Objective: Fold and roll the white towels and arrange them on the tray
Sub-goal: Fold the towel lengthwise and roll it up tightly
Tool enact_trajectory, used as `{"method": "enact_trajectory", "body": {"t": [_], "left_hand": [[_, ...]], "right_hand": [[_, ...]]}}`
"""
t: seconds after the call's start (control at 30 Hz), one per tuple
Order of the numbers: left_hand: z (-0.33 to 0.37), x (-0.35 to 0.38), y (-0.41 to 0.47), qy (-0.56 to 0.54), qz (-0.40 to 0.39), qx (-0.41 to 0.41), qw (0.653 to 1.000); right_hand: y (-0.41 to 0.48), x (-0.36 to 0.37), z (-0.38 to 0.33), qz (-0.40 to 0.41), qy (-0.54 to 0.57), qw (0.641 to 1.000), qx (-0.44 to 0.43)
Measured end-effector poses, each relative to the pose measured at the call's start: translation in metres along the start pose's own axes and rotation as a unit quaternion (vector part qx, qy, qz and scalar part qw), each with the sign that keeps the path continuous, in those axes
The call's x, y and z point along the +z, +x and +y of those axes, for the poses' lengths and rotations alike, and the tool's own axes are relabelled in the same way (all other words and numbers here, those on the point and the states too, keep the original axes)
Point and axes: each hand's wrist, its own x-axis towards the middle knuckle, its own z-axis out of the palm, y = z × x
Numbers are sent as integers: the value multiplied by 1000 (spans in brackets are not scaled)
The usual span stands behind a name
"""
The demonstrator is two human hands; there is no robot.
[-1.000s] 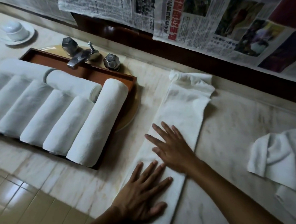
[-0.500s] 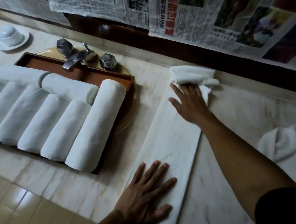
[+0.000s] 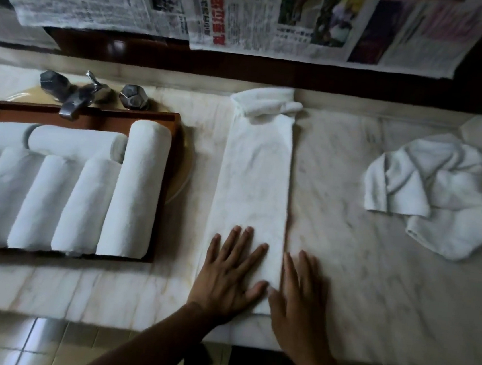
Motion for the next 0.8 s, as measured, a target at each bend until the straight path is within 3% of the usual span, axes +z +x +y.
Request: {"method": "enact_trajectory", "body": {"t": [0.1,0.27,0.47,0.6,0.8], "left_hand": [[1,0,-1,11,12,3,1000],[0,3,-4,2,16,17,1000],[-10,-12,-2,-167,47,10,985],[-22,-11,-41,-107,95,78,987],[-44,32,-130,-49,88,166,981]], "right_hand": [[-34,-2,-2,-35,-42,998,-15],[-46,-7,-11,-41,-10,998,54],[-54,-14,-36,-46,39,998,-29],[-71,-14,-46,-80,-31,993,-80],[-97,-1,-41,-77,-83,990,-85]]}}
